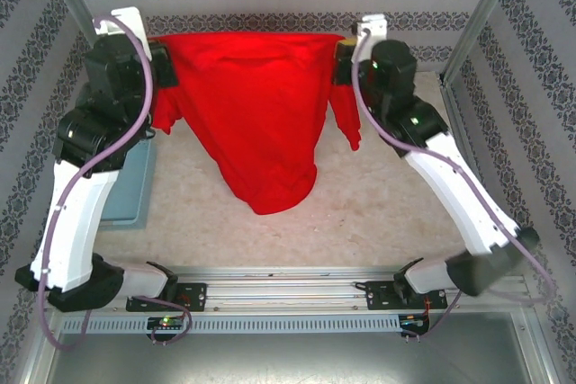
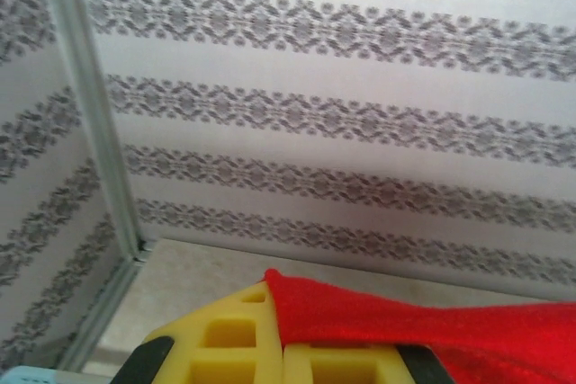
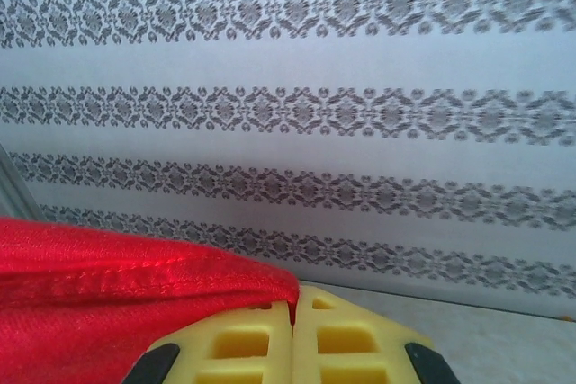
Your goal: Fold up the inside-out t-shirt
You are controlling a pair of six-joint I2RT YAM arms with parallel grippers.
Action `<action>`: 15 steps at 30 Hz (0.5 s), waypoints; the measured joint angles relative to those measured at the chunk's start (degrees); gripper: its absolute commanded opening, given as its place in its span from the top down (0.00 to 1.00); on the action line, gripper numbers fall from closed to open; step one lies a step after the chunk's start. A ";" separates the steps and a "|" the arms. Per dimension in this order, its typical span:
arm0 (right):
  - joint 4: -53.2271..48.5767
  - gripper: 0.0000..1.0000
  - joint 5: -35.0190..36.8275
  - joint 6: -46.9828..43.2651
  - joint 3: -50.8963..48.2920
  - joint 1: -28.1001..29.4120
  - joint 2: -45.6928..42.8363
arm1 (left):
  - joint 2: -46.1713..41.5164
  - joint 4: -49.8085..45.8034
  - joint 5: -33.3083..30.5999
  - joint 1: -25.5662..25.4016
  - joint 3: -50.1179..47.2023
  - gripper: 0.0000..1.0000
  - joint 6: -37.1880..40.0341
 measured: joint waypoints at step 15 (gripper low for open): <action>-5.64 1.00 -12.00 4.76 50.38 -0.07 35.06 | 15.72 -5.92 -3.37 6.60 31.91 1.00 10.49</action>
